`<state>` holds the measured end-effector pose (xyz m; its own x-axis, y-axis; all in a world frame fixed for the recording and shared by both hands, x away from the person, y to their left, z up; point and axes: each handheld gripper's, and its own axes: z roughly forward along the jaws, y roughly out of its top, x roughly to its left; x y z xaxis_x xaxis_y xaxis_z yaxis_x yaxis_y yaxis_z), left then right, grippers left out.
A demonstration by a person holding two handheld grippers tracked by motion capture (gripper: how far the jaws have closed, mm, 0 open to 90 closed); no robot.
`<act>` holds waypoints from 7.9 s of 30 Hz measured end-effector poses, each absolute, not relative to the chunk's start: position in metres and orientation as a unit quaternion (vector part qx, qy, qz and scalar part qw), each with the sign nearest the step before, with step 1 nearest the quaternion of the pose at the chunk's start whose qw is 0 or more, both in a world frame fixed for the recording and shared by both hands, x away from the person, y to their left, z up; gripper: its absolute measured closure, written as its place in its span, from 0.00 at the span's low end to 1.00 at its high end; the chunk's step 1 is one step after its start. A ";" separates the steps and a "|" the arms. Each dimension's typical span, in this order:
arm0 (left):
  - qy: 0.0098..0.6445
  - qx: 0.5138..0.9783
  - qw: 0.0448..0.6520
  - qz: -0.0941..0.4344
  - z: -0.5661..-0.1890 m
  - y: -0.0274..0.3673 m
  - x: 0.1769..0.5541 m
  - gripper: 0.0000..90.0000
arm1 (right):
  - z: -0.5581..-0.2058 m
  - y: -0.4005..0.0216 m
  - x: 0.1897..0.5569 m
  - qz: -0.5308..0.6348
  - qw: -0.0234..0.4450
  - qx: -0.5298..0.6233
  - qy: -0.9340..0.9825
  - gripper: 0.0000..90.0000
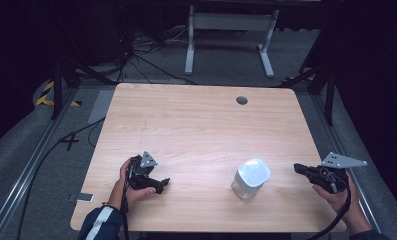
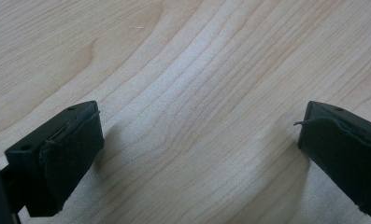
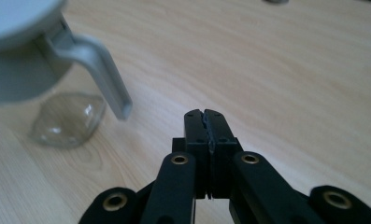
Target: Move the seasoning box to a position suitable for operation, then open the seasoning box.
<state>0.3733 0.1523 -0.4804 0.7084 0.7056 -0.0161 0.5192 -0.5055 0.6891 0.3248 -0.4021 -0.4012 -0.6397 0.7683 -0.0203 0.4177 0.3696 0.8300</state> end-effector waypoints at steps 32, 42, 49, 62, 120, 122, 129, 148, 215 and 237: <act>0.363 0.854 0.346 0.138 -0.480 0.150 0.372 0.02 | -0.366 -0.311 0.338 0.441 0.175 0.232 0.849 1.00; 0.291 0.866 0.384 0.136 -0.461 0.112 0.357 0.48 | -0.370 -0.317 0.340 0.454 0.176 0.240 0.840 1.00; 0.219 0.861 0.446 0.109 -0.430 0.070 0.348 0.75 | -0.372 -0.319 0.340 0.452 0.181 0.245 0.839 1.00; 0.134 0.864 0.476 0.094 -0.403 0.013 0.345 0.96 | -0.371 -0.318 0.339 0.456 0.181 0.239 0.838 1.00; 0.077 0.862 0.492 0.093 -0.362 -0.060 0.365 0.99 | -0.381 -0.330 0.342 0.447 0.172 0.255 0.840 1.00; 0.071 0.863 0.491 0.097 -0.360 -0.063 0.367 0.99 | -0.381 -0.331 0.342 0.446 0.170 0.255 0.841 1.00; 0.072 0.865 0.488 0.095 -0.359 -0.073 0.374 0.99 | -0.381 -0.333 0.341 0.446 0.171 0.255 0.841 1.00; 0.080 0.870 0.478 0.093 -0.361 -0.083 0.386 0.98 | -0.381 -0.338 0.340 0.446 0.172 0.255 0.841 1.00; 0.325 0.874 0.319 0.171 -0.455 0.203 0.344 0.56 | -0.395 -0.395 0.325 0.390 0.236 0.305 0.836 0.85; 0.346 0.853 0.363 0.143 -0.481 0.220 0.341 0.20 | -0.463 -0.434 0.307 0.356 0.208 0.397 0.820 0.34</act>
<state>0.3413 0.2205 -0.4809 0.7196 0.6944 -0.0077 0.4876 -0.4973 0.7176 0.3074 -0.4337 -0.4625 -0.5984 0.7991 -0.0580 0.5032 0.4312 0.7489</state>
